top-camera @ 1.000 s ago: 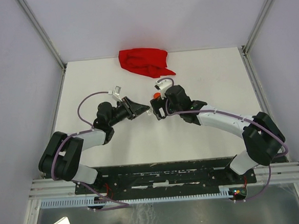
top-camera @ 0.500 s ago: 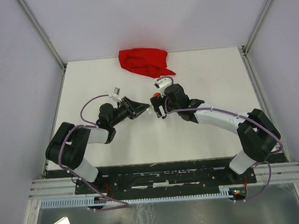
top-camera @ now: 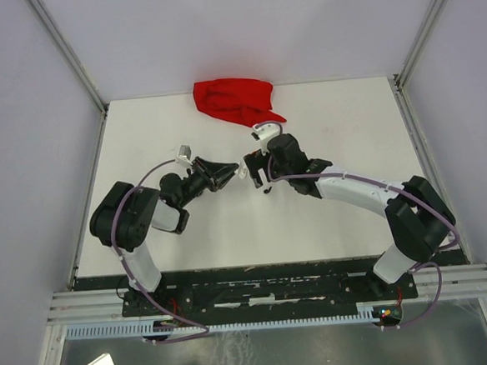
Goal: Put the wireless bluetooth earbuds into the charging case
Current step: Open the charging case, then pick up the earbud from the center of the board.
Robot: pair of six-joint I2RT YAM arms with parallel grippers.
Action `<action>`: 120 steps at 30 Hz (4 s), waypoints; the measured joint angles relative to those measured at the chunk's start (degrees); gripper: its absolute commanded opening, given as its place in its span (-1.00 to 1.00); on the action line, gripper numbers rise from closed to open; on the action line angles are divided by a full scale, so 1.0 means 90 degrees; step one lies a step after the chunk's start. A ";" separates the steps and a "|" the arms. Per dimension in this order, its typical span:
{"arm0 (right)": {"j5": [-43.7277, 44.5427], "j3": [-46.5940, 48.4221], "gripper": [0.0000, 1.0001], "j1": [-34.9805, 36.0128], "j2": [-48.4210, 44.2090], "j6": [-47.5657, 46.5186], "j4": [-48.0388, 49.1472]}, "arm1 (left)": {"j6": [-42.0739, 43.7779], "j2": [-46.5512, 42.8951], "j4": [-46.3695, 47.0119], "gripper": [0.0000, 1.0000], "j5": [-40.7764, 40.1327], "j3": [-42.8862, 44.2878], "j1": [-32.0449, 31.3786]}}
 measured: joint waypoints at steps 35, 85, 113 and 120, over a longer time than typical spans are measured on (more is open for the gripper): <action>0.0257 0.1110 0.33 -0.0308 0.1450 -0.0005 -0.2433 | -0.0034 -0.0073 0.0272 -0.94 0.0182 -0.0566 0.0559; 0.0554 0.1940 0.26 -0.0362 0.2484 -0.0046 -0.2280 | -0.0095 -0.0017 0.0573 -0.94 0.0352 -0.0612 0.0852; -0.0151 0.1860 0.03 -0.0418 0.2358 0.0221 -0.2346 | -0.0100 -0.0015 0.0593 -0.94 0.0352 -0.0636 0.0865; -0.0158 0.1860 -0.04 -0.0418 0.2361 0.0347 -0.2497 | -0.0100 -0.0015 0.0593 -0.94 0.0352 -0.0641 0.0865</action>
